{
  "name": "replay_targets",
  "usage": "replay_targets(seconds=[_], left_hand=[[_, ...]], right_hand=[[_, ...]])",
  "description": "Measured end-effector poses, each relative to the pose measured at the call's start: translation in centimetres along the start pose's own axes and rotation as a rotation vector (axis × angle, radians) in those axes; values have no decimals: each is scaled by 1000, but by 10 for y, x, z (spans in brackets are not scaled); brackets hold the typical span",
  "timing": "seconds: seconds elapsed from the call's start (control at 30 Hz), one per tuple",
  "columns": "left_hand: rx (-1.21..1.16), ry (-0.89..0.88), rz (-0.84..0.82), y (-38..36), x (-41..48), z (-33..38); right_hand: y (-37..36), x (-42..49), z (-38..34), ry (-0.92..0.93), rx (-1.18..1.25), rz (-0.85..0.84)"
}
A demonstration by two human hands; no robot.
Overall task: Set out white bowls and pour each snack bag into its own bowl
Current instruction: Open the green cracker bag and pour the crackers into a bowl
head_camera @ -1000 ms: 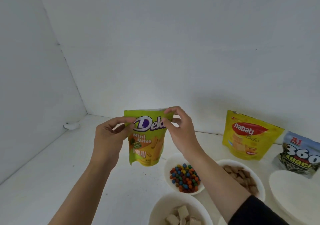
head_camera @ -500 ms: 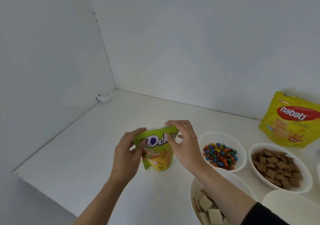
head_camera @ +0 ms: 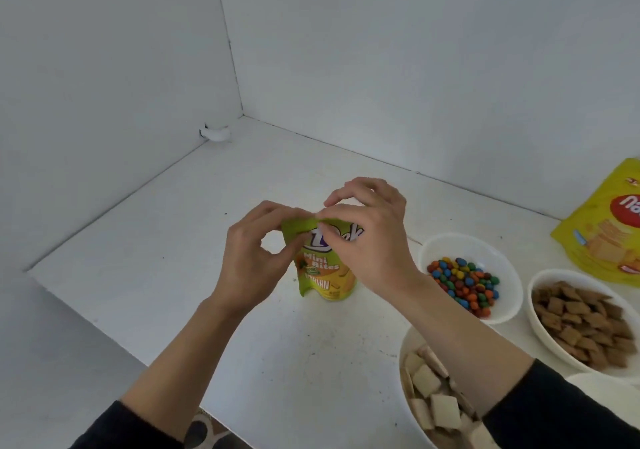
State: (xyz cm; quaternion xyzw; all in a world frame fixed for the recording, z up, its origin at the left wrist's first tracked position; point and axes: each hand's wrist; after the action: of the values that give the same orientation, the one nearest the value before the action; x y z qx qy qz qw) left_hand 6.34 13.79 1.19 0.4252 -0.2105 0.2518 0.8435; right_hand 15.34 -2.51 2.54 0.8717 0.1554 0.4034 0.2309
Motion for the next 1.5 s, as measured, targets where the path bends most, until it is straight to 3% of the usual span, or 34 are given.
replay_targets(seconds=[0.17,0.33,0.53,0.73,0.93,1.03,1.13,1.2,1.33,1.5], left_hand=[[27,-112,-76,11,12,-4],[36,-147,-128,16,15,-4],[-64,-152,-477,31,43,4],[-281,45,-747,25,59,7],[-347,204,-884,20,62,20],[-114,155,-806,21,66,29],[158,170,-532,19,66,37],[209,180,-470,20,64,44],[269,152,-511,19,63,59],[300,157,-330,14,62,63]], right_hand=[[0,7,-5,55,-74,-18],[4,5,-3,-19,-88,-130],[8,5,-3,92,-167,-224],[24,2,6,9,28,-289],[38,-4,5,-23,109,-401],[46,-3,2,-42,93,-451],[55,-7,3,-88,100,-445],[59,-11,3,-100,93,-430],[63,-13,-1,-80,-4,-444],[67,-19,0,50,-114,-356]])
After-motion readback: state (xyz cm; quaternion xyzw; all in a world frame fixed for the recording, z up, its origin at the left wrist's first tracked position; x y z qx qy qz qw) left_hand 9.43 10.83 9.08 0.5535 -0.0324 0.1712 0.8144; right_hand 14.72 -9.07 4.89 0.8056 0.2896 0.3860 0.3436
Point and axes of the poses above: each hand's wrist, its own x-axis towards the middle knuckle, its own y-axis out of the back of the hand, z = x × y, and after that the axes turned 11 degrees about x, right-handed
